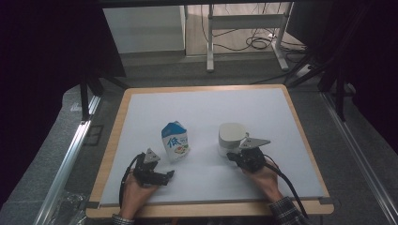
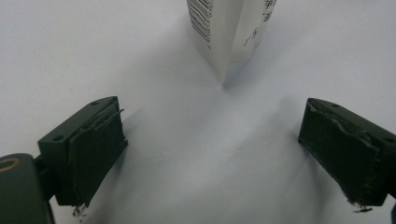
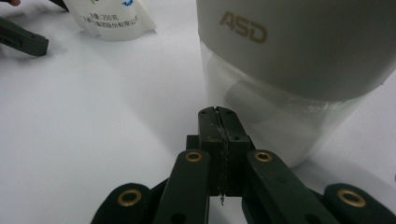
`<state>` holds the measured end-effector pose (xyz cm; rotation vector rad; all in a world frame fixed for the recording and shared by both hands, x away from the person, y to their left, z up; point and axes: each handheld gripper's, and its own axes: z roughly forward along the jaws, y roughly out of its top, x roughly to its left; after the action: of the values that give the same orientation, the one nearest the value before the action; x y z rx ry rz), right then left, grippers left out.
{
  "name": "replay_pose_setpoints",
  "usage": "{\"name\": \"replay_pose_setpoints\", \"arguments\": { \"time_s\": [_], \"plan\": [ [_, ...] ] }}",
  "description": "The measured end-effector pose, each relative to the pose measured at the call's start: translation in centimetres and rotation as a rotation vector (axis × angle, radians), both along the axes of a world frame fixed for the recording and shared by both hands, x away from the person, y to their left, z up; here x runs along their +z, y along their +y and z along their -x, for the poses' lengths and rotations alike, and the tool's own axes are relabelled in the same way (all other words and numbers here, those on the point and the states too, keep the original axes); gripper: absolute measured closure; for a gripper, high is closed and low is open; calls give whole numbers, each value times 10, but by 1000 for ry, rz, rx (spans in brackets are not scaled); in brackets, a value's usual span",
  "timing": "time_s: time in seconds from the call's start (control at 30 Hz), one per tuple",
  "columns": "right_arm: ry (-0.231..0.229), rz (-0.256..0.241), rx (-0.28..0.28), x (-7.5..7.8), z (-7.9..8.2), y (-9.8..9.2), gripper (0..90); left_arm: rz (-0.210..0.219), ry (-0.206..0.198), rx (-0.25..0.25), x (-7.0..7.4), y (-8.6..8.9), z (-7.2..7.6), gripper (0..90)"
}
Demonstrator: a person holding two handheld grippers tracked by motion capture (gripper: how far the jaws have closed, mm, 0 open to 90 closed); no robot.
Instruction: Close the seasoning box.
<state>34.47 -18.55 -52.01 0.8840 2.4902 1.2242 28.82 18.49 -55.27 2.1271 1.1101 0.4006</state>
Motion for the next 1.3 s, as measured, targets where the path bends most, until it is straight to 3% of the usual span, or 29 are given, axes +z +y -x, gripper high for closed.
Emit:
{"name": "replay_pose_setpoints", "arguments": {
  "time_s": [0.27,0.57,0.73,1.3],
  "plan": [
    [-8,-2,-6,1,2,-1,872,0,0,0,0,0,0,63],
    [-35,13,-3,9,10,-2,690,0,-1,0,0,0,0,63],
    [-27,22,-2,12,12,-4,609,-1,0,0,0,0,0,63],
    [-12,17,-20,23,16,-14,443,-1,0,0,0,0,0,63]
  ]
}}
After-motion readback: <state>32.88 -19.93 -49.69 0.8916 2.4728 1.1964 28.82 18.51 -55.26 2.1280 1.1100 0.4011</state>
